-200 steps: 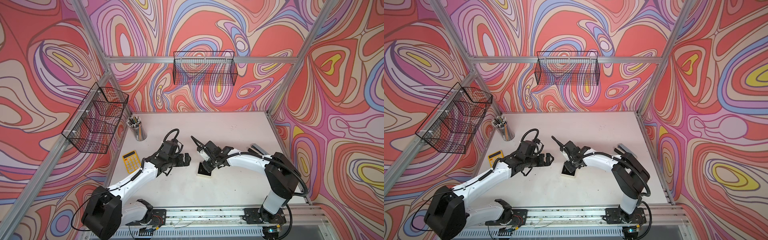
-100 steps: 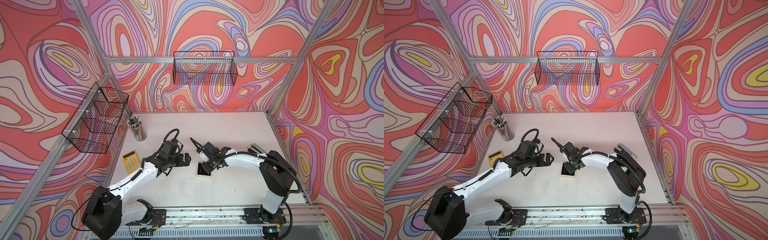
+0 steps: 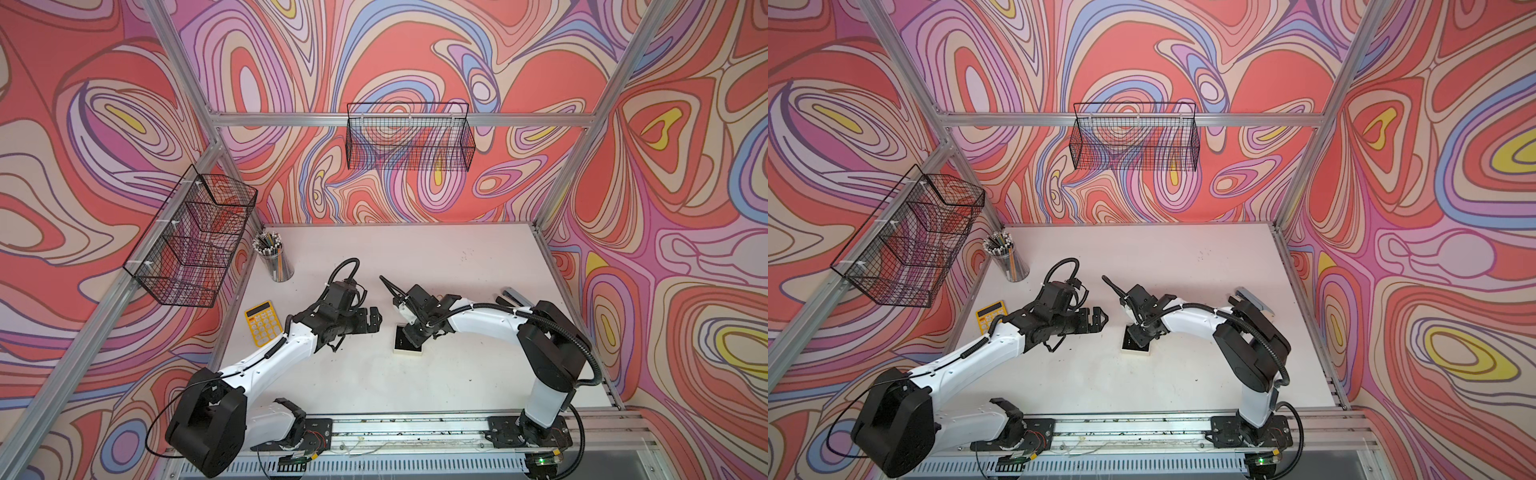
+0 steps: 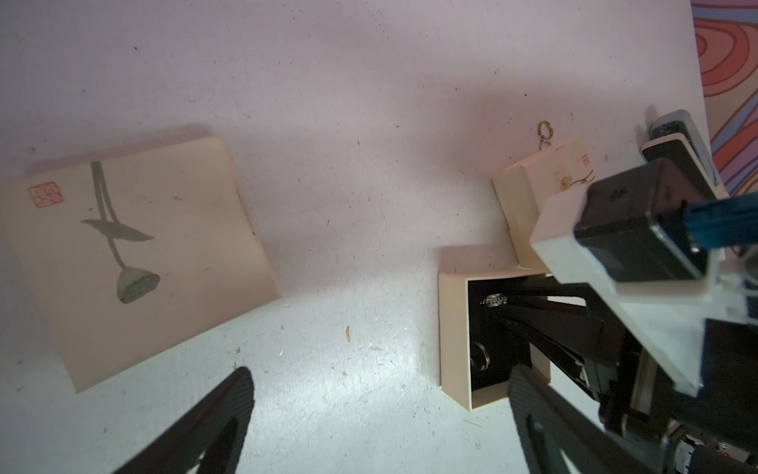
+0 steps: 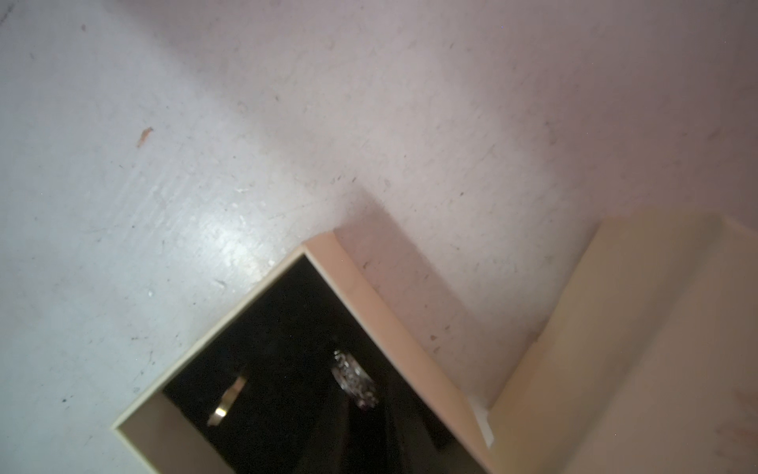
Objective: Take the rings out of the lift-off lid box
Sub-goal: Take out the ring from the jewelry box.
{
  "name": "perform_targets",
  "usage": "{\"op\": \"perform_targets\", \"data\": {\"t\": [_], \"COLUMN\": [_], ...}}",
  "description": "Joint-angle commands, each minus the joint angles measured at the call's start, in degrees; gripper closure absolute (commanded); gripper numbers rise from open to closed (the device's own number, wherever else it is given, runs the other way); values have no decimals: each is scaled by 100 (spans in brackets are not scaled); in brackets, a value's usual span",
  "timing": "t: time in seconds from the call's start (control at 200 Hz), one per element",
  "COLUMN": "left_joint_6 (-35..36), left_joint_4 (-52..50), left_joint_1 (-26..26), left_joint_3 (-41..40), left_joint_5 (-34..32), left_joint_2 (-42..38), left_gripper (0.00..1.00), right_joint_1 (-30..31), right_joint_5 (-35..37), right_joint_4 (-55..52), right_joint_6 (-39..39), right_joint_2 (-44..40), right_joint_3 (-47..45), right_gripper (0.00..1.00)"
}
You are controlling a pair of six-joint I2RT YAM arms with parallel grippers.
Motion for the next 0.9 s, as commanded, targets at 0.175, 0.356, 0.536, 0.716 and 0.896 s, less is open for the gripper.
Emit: {"op": "perform_targets", "data": {"t": [0.175, 0.356, 0.536, 0.716, 0.896], "left_joint_6": [-46, -44, -51, -45, -44], "left_joint_4": [61, 52, 37, 28, 18], "left_joint_1": [31, 31, 27, 28, 32], "left_joint_3": [72, 56, 45, 37, 28], "left_joint_5": [73, 57, 58, 46, 29], "left_joint_2": [43, 17, 35, 26, 19], "left_gripper": [0, 0, 0, 0, 0], "right_joint_1": [-19, -19, -25, -19, -19], "right_joint_5": [-45, -80, -129, -257, -361], "right_joint_4": [134, 199, 191, 266, 282], "right_joint_6": [30, 54, 72, 84, 89], "right_joint_2": [-131, -132, -129, -352, -354], "right_joint_3": [17, 10, 63, 35, 60], "right_gripper": [78, 78, 77, 77, 77]}}
